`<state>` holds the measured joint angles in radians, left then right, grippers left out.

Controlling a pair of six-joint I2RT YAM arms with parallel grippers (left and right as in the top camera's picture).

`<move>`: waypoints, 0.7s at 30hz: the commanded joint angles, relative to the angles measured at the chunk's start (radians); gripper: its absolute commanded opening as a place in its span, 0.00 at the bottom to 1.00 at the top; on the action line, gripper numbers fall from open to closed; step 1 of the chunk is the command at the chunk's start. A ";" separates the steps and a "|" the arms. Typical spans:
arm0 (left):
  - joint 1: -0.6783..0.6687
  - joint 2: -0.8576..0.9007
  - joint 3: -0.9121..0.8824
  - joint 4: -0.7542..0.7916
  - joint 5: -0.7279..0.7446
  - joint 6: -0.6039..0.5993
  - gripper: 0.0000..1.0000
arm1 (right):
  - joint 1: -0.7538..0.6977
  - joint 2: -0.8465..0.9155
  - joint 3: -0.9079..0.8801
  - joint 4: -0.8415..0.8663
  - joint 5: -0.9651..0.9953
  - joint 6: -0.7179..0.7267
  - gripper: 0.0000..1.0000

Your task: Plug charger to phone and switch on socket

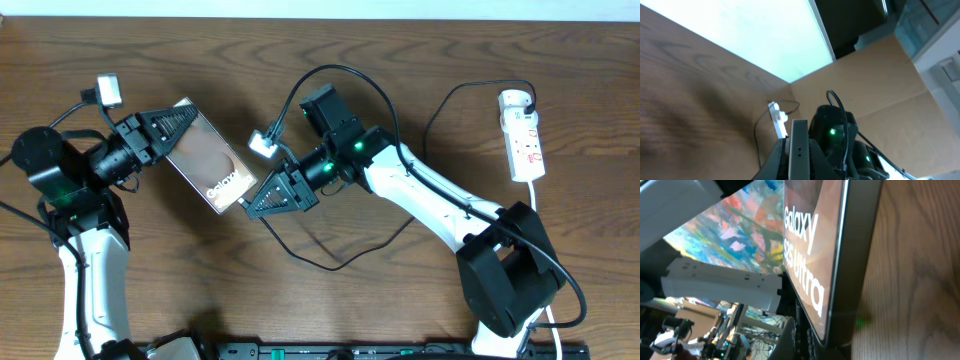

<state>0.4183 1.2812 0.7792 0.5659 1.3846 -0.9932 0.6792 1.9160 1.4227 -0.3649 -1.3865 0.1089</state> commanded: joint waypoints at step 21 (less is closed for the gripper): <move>-0.034 -0.008 0.012 0.046 0.021 0.005 0.07 | -0.005 -0.005 0.016 0.118 0.071 0.167 0.01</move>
<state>0.4091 1.2812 0.7803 0.6102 1.3285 -0.9897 0.6792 1.9160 1.4181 -0.2672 -1.3411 0.2646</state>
